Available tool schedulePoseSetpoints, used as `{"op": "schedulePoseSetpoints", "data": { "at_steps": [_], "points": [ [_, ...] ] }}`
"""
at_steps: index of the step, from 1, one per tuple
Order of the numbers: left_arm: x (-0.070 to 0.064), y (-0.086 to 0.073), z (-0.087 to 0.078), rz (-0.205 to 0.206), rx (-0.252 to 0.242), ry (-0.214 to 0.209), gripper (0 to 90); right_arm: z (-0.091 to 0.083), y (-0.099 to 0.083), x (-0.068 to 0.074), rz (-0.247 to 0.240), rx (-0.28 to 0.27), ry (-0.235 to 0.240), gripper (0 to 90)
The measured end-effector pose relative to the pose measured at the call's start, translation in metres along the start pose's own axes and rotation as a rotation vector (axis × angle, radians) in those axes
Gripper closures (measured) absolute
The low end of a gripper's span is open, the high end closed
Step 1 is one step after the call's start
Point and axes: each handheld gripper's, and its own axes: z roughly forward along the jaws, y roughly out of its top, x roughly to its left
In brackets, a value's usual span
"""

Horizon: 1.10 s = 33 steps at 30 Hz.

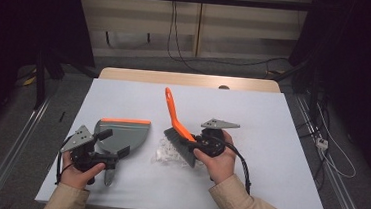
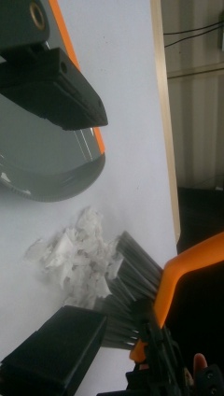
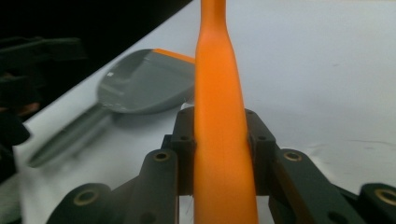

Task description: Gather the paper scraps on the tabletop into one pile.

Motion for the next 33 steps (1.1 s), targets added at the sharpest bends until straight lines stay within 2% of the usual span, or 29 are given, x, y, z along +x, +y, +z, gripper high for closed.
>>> {"op": "schedulePoseSetpoints", "data": {
  "at_steps": [2, 6, 9, 12, 14, 18, 20, 21, 23, 25, 31, 33],
  "points": [
    [0.001, 0.0, 0.0, 0.002, 0.002, 0.004, 6.1, 0.004, -0.001, 0.006, 0.024, -0.001, 0.029, 71.8],
    [0.001, 0.0, -0.001, 0.003, 0.001, 0.004, 6.1, 0.015, -0.006, 0.018, 0.028, 0.019, 0.035, 71.8],
    [0.001, 0.0, -0.001, 0.002, -0.002, 0.006, 6.1, 0.023, -0.011, 0.023, 0.081, 0.036, 0.062, 71.8],
    [0.002, 0.001, -0.002, 0.0, -0.004, 0.012, 6.2, 0.031, -0.016, 0.027, 0.084, 0.056, 0.064, 71.8],
    [0.003, 0.001, -0.003, 0.001, -0.01, 0.012, 6.1, 0.034, -0.019, 0.028, 0.125, 0.06, 0.089, 71.8],
    [0.003, 0.001, -0.002, 0.001, -0.01, 0.016, 6.2, 0.041, -0.024, 0.036, 0.116, 0.088, 0.095, 71.8],
    [0.002, 0.001, -0.002, 0.002, -0.008, 0.012, 6.2, 0.047, -0.027, 0.037, 0.145, 0.11, 0.111, 71.8],
    [0.002, 0.001, -0.002, 0.003, -0.007, 0.012, 6.1, 0.05, -0.028, 0.036, 0.145, 0.127, 0.104, 71.8],
    [0.001, 0.002, -0.003, 0.001, -0.014, 0.016, 6.2, 0.054, -0.028, 0.034, 0.11, 0.147, 0.031, 71.7],
    [0.002, 0.002, -0.004, 0.009, -0.016, 0.015, 6.2, 0.053, -0.027, 0.028, 0.164, 0.167, 0.046, 71.7],
    [0.002, 0.003, -0.005, 0.009, -0.019, 0.016, 6.2, 0.043, -0.023, 0.016, 0.142, 0.163, -0.041, 71.6],
    [0.003, 0.003, -0.005, 0.01, -0.023, 0.017, 6.2, 0.038, -0.022, 0.008, 0.159, 0.156, -0.059, 71.6]
  ]
}}
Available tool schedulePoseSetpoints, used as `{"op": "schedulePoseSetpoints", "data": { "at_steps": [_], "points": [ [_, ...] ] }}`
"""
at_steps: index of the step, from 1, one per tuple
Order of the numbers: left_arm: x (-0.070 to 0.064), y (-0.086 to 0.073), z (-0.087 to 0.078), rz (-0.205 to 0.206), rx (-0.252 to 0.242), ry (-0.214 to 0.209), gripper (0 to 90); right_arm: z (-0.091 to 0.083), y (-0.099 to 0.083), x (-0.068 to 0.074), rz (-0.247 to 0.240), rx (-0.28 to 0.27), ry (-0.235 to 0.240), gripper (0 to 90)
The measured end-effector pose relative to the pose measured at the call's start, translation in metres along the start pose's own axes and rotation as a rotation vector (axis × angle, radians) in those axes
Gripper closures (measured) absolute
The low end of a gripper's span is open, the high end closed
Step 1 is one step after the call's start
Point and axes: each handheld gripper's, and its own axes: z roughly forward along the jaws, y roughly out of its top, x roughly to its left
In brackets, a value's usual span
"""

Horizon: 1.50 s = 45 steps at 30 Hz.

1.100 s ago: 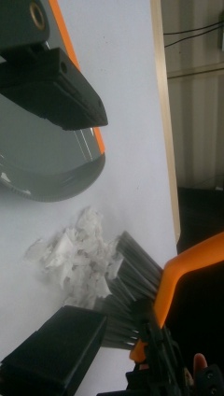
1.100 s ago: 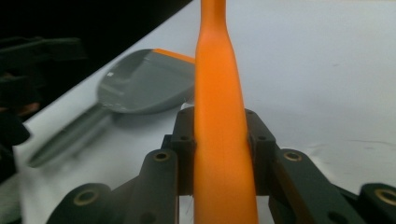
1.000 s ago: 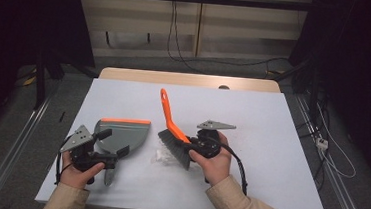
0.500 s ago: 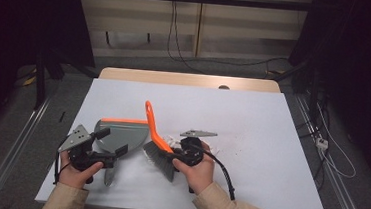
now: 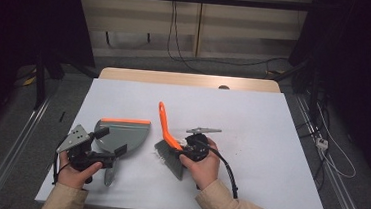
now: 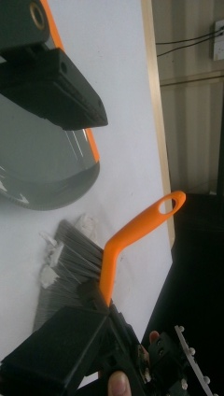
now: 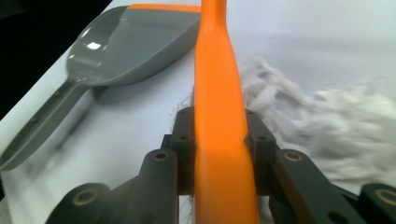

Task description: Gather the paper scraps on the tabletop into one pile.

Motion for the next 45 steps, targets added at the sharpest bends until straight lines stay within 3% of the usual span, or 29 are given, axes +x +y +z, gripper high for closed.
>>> {"op": "schedulePoseSetpoints", "data": {
  "at_steps": [4, 10, 14, 18, 28, 31, 36, 37, 39, 41, 45],
  "points": [
    [-0.001, 0.0, 0.001, 0.0, 0.002, 0.003, 6.2, -0.009, 0.001, -0.014, 0.033, -0.015, -0.036, 71.6],
    [-0.002, -0.001, 0.003, 0.0, 0.006, -0.003, 6.3, -0.023, 0.002, -0.027, 0.045, -0.038, -0.093, 71.6],
    [-0.003, 0.0, 0.003, 0.0, 0.004, -0.003, 6.2, -0.033, 0.006, -0.029, 0.027, -0.064, -0.126, 71.7],
    [-0.002, 0.0, 0.004, 0.0, 0.008, -0.002, 6.2, -0.04, 0.012, -0.024, 0.029, -0.108, -0.085, 71.7],
    [-0.001, -0.001, 0.004, -0.003, 0.01, 0.002, 6.2, -0.022, 0.027, -0.006, 0.006, -0.149, -0.052, 71.7],
    [-0.001, -0.002, 0.005, -0.005, 0.014, 0.001, 6.2, -0.006, 0.03, -0.002, 0.002, -0.138, -0.062, 71.7],
    [0.0, -0.002, 0.004, -0.006, 0.012, 0.001, 6.2, 0.019, 0.025, -0.004, 0.003, -0.069, -0.083, 71.7],
    [0.0, -0.003, 0.004, -0.012, 0.011, 0.003, 6.2, 0.019, 0.025, -0.005, -0.009, -0.072, -0.105, 71.7],
    [0.001, -0.003, 0.003, -0.01, 0.012, 0.002, 6.2, 0.015, 0.026, -0.009, 0.017, -0.049, -0.099, 71.7],
    [0.001, -0.002, 0.003, -0.007, 0.01, 0.001, 6.2, 0.009, 0.025, -0.014, 0.005, -0.053, -0.137, 71.7],
    [0.001, -0.003, 0.003, -0.008, 0.01, 0.004, 6.2, -0.003, 0.019, -0.026, 0.039, -0.062, -0.14, 71.6]
  ]
}}
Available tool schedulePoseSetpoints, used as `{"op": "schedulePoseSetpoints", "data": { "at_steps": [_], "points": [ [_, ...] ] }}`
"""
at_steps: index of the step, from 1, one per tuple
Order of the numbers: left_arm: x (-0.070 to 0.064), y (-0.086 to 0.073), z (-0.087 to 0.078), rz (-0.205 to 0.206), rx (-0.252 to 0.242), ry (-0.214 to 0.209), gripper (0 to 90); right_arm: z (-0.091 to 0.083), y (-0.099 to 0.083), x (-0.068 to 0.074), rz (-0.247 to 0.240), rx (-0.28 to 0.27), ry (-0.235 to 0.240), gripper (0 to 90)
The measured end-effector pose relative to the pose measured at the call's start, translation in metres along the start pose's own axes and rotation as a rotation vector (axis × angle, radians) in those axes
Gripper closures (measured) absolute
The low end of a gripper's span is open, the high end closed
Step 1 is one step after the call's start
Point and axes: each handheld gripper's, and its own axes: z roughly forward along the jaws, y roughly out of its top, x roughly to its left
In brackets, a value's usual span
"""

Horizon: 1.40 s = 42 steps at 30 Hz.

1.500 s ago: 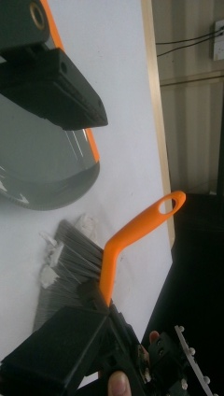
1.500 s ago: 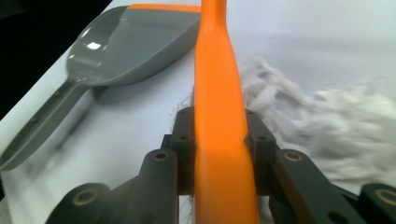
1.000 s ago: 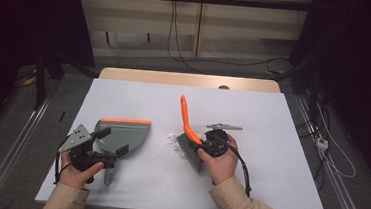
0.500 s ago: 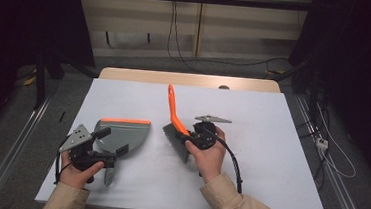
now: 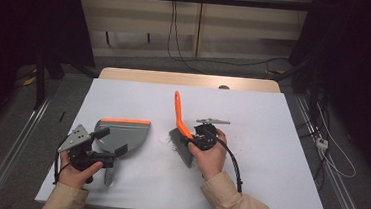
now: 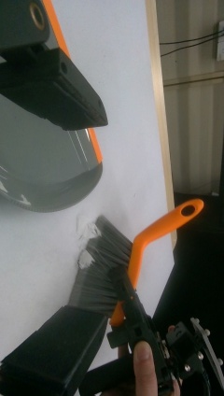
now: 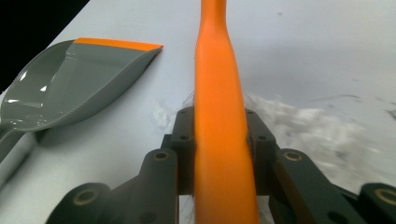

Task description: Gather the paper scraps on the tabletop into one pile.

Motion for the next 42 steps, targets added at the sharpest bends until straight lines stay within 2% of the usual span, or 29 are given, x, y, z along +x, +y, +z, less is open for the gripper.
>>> {"op": "schedulePoseSetpoints", "data": {
  "at_steps": [3, 6, 8, 11, 15, 19, 21, 24, 26, 28, 30, 37, 41, 42],
  "points": [
    [-0.001, 0.0, 0.001, 0.002, 0.004, -0.003, 6.2, -0.009, -0.001, -0.007, -0.005, -0.006, -0.018, 71.7],
    [-0.002, 0.001, 0.002, 0.002, 0.003, 0.0, 6.3, -0.017, 0.002, -0.01, -0.005, -0.04, -0.023, 71.7],
    [-0.002, 0.0, 0.002, 0.0, 0.003, -0.002, 6.3, -0.023, 0.007, -0.008, -0.019, -0.067, -0.025, 71.7],
    [-0.002, 0.0, 0.002, -0.003, 0.006, 0.002, 6.3, -0.025, 0.011, 0.002, -0.027, -0.105, 0.011, 71.7],
    [-0.001, -0.001, 0.001, -0.008, 0.003, 0.0, 6.3, -0.014, 0.01, 0.018, -0.056, -0.103, 0.056, 71.7],
    [0.0, -0.001, 0.001, -0.007, 0.006, 0.003, 6.3, 0.0, 0.007, 0.029, -0.063, -0.07, 0.101, 71.7],
    [0.001, -0.002, 0.001, -0.01, 0.007, 0.003, 6.3, 0.005, 0.005, 0.033, -0.065, -0.053, 0.107, 71.7],
    [0.002, -0.002, 0.001, -0.015, 0.007, 0.001, 6.3, 0.014, 0.001, 0.033, -0.042, -0.033, 0.126, 71.7],
    [0.001, -0.003, 0.001, -0.012, 0.008, 0.0, 6.3, 0.019, -0.002, 0.033, -0.047, -0.008, 0.118, 71.7],
    [0.001, -0.002, 0.001, -0.009, 0.009, 0.002, 6.3, 0.019, -0.002, 0.031, -0.061, -0.007, 0.081, 71.7],
    [0.001, -0.002, 0.001, -0.009, 0.009, 0.0, 6.3, 0.016, -0.002, 0.026, -0.037, 0.012, 0.078, 71.7],
    [0.001, -0.002, 0.001, -0.009, 0.008, 0.005, 6.3, -0.004, -0.003, 0.006, -0.042, -0.004, 0.001, 71.7],
    [0.0, -0.001, 0.001, -0.004, 0.008, 0.001, 6.3, -0.016, 0.001, 0.003, -0.069, -0.023, -0.034, 71.7],
    [0.0, -0.002, 0.001, -0.003, 0.009, 0.001, 6.3, -0.019, 0.003, 0.003, -0.065, -0.035, -0.026, 71.7]
  ]
}}
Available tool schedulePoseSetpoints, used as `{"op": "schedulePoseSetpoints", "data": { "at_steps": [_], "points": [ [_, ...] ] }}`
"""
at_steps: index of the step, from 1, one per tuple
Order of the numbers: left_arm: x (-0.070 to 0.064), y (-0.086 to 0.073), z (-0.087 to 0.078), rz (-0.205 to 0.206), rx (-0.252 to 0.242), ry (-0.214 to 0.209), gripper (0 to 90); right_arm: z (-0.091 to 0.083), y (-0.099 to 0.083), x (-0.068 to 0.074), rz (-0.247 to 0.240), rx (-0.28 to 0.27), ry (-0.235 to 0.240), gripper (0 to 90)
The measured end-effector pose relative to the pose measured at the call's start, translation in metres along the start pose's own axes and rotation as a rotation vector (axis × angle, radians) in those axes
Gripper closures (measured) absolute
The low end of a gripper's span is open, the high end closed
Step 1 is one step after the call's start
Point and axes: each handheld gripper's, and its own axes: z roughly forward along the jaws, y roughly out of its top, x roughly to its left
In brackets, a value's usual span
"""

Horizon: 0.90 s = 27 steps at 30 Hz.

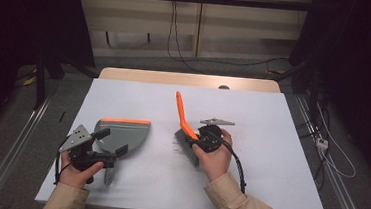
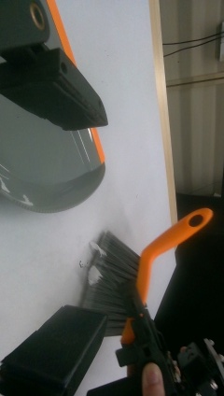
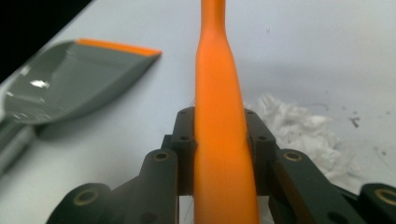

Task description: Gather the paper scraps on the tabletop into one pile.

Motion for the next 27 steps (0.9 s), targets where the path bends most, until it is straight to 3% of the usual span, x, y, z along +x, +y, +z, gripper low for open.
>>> {"op": "schedulePoseSetpoints", "data": {
  "at_steps": [6, 13, 19, 23, 25, 27],
  "points": [
    [0.0, 0.0, 0.0, -0.002, -0.002, 0.002, 6.3, -0.012, 0.009, 0.006, -0.006, -0.058, 0.042, 71.7],
    [0.0, 0.0, 0.0, 0.0, 0.0, -0.002, 6.3, 0.006, -0.006, 0.012, 0.0, 0.017, 0.095, 71.7],
    [0.0, 0.0, 0.0, 0.001, 0.001, -0.002, 6.3, 0.008, -0.01, 0.003, 0.004, 0.043, 0.048, 71.7],
    [0.001, 0.0, -0.001, 0.005, 0.0, -0.001, 6.3, 0.001, -0.007, -0.002, -0.034, 0.03, 0.004, 71.7],
    [0.0, 0.0, -0.001, 0.005, 0.002, -0.002, 6.3, -0.003, -0.005, -0.006, -0.056, 0.004, 0.015, 71.7],
    [0.0, 0.0, -0.001, 0.005, 0.001, 0.0, 6.3, -0.008, -0.002, -0.009, -0.046, -0.015, 0.043, 71.8]
  ]
}}
